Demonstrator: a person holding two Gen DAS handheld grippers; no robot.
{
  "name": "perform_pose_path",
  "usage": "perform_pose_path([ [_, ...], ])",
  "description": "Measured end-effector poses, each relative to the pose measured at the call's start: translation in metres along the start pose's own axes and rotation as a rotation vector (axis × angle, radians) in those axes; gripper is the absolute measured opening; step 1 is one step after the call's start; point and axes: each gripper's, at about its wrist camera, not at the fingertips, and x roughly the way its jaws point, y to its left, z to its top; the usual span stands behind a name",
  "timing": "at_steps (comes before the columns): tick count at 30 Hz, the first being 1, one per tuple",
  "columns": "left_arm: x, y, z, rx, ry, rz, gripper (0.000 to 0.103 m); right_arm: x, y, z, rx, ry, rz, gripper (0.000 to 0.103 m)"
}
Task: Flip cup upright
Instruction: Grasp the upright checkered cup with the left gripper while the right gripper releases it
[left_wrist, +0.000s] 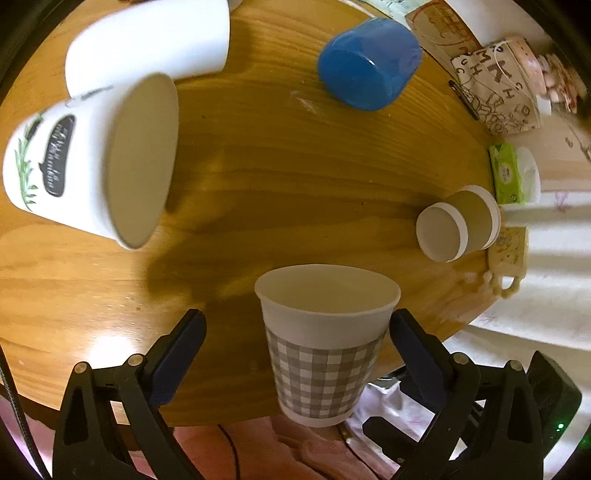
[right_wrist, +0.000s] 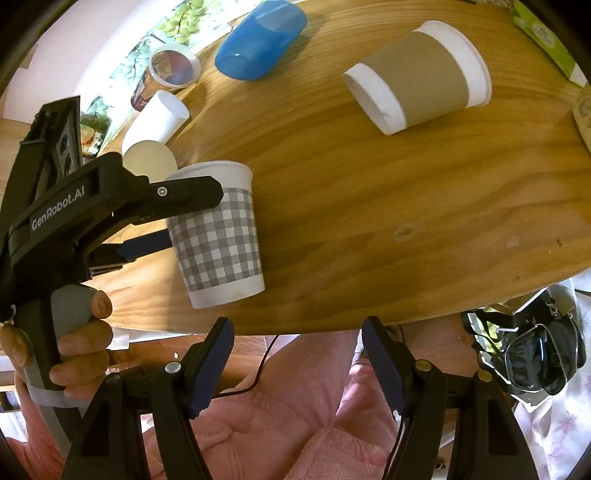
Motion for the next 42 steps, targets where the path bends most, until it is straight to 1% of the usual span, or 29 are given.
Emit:
perform_pose_path([
  [2, 0.001, -0.002, 0.001, -0.004, 0.004, -0.004, 0.098, -0.002, -0.003, 0.002, 0.003, -0.005, -0.003, 0.072],
  [4, 0.003, -0.004, 0.002, -0.004, 0.010, -0.002, 0.093, -0.004, -0.006, 0.004, 0.007, -0.010, -0.006, 0.072],
  [6, 0.006, -0.007, 0.004, -0.009, 0.030, -0.008, 0.092, -0.006, -0.008, 0.006, 0.009, -0.014, -0.008, 0.072],
  [9, 0.009, -0.007, 0.005, -0.021, 0.044, -0.015, 0.084, -0.008, -0.011, 0.008, 0.007, -0.020, -0.009, 0.072],
  [10, 0.009, -0.008, 0.005, -0.021, 0.046, -0.017, 0.080, -0.008, -0.011, 0.009, 0.007, -0.021, -0.009, 0.072],
  [13, 0.010, -0.011, 0.006, -0.019, 0.045, -0.010, 0.078, -0.009, -0.013, 0.010, 0.004, -0.024, -0.007, 0.072],
  [15, 0.009, -0.011, 0.006, -0.013, 0.044, -0.008, 0.070, -0.010, -0.013, 0.010, 0.003, -0.023, -0.006, 0.072],
  [24, 0.005, -0.017, 0.003, 0.026, 0.013, 0.019, 0.068, -0.011, -0.017, 0.009, 0.011, -0.029, 0.000, 0.072],
  [28, 0.000, -0.023, -0.002, 0.071, -0.025, 0.043, 0.068, -0.013, -0.018, 0.008, 0.014, -0.035, 0.006, 0.072],
  [34, -0.013, -0.027, -0.010, 0.140, -0.113, 0.051, 0.068, -0.013, -0.018, 0.004, 0.010, -0.038, 0.014, 0.072],
  [42, -0.025, -0.037, -0.028, 0.275, -0.287, 0.117, 0.068, -0.012, -0.018, -0.003, 0.010, -0.035, 0.022, 0.072],
])
